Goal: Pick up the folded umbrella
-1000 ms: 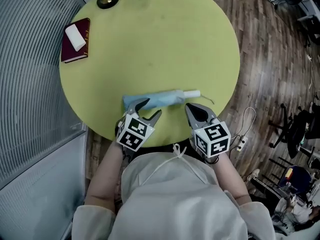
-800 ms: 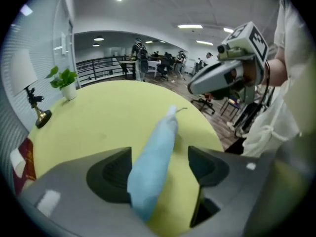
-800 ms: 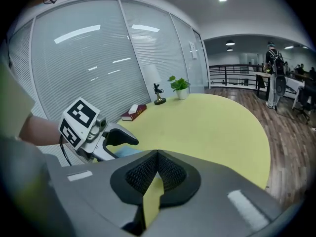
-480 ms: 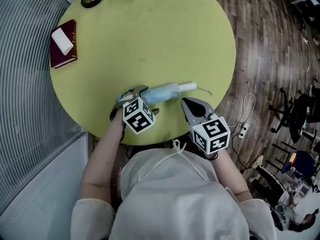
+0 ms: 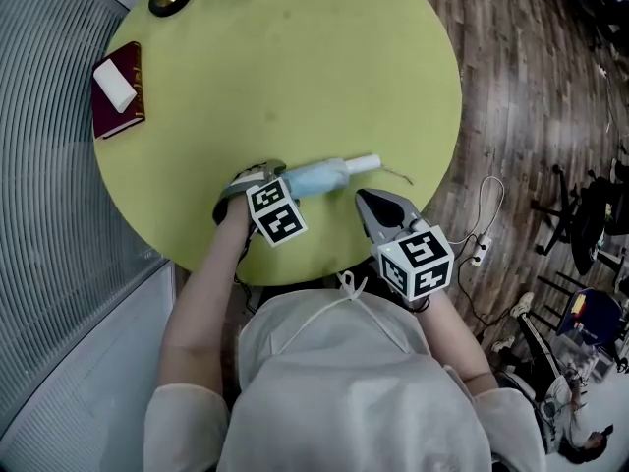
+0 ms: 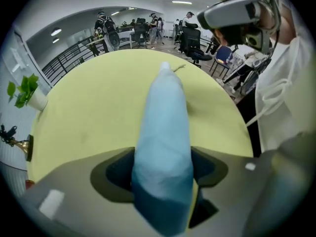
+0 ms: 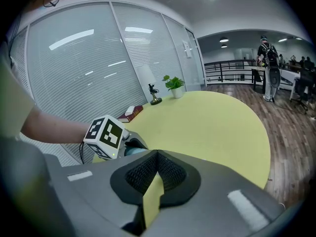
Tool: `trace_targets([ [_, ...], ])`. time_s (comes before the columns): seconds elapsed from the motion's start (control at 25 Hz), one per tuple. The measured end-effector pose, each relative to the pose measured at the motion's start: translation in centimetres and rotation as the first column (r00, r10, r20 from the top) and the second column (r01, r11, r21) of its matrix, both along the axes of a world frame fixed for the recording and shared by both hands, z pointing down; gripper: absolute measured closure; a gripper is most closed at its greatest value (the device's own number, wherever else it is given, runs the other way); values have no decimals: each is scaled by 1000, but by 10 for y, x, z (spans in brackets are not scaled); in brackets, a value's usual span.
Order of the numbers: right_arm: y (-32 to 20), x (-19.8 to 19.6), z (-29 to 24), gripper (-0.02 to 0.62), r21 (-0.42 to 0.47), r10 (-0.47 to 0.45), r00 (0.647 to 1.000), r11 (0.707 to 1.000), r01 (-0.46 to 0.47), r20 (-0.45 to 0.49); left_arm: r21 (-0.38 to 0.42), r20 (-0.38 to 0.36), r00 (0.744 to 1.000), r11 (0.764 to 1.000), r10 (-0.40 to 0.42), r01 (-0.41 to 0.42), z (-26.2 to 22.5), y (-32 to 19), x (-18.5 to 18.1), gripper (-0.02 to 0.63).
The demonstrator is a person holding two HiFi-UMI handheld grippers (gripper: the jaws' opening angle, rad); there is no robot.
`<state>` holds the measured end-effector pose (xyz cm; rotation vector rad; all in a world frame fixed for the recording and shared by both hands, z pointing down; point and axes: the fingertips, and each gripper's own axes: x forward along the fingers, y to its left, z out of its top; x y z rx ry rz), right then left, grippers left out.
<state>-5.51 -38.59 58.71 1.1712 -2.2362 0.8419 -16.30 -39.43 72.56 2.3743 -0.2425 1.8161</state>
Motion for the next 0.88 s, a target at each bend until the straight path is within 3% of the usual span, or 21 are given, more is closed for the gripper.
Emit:
trace_targets([
  [0.28, -3, 6, -1, 595, 0, 0, 1000, 1000, 0, 6, -55, 13, 1000, 998, 20, -19, 5, -2, 1, 284],
  [0.88, 6, 17, -27, 595, 50, -38, 999, 998, 38, -2, -20, 23, 1000, 1000, -18, 19, -3, 11, 1, 336],
])
